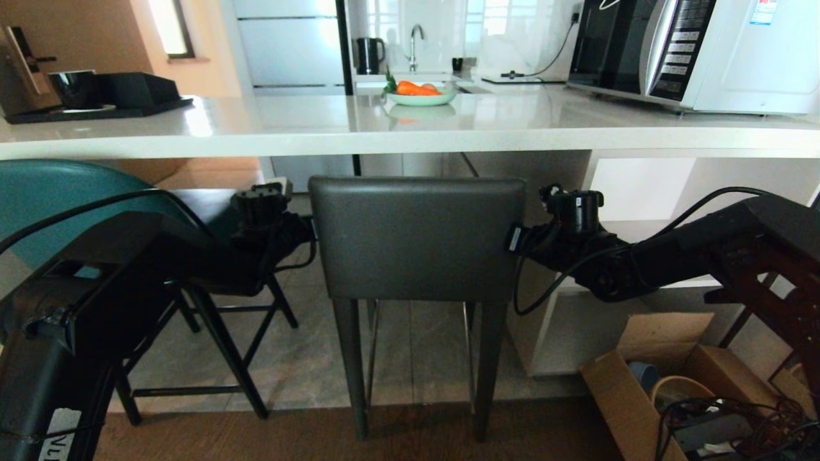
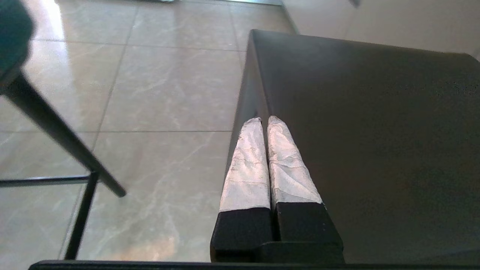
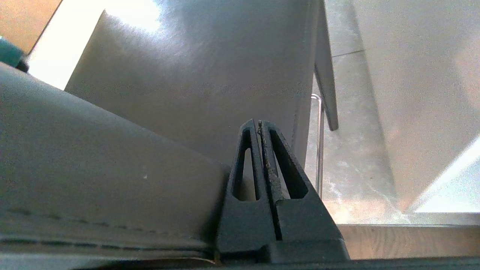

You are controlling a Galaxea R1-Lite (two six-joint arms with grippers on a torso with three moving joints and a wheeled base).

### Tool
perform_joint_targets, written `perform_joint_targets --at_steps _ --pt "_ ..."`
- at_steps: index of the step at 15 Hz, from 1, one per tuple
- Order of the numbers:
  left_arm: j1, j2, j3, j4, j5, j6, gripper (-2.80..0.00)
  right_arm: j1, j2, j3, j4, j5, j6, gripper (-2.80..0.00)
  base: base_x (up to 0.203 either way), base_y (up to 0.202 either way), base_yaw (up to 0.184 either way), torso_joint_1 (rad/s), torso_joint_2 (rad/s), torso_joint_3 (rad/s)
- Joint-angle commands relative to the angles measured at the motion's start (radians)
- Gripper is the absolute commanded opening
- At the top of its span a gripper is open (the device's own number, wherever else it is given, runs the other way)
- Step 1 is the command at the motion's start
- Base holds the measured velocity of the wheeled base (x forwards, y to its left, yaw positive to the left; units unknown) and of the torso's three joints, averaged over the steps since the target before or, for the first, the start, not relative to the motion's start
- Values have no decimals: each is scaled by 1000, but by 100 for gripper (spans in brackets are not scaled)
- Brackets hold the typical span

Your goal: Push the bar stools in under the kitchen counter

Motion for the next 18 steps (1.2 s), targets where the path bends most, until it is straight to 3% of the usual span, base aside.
perform_joint_targets --at_steps 1,7,14,18 --pt "1 -1 -3 2 -3 -2 -280 7 28 -41 9 1 3 -280 0 0 0 0 0 0" --pt "13 11 -23 5 -3 -4 -280 13 74 -155 78 0 3 -280 0 0 0 0 0 0" --pt "23 28 -53 28 -1 -5 -280 19 37 -105 72 -5 3 -280 0 0 0 0 0 0" --pt "36 -49 125 -14 -10 -43 -280 6 -31 -15 71 -43 7 -280 0 0 0 0 0 0"
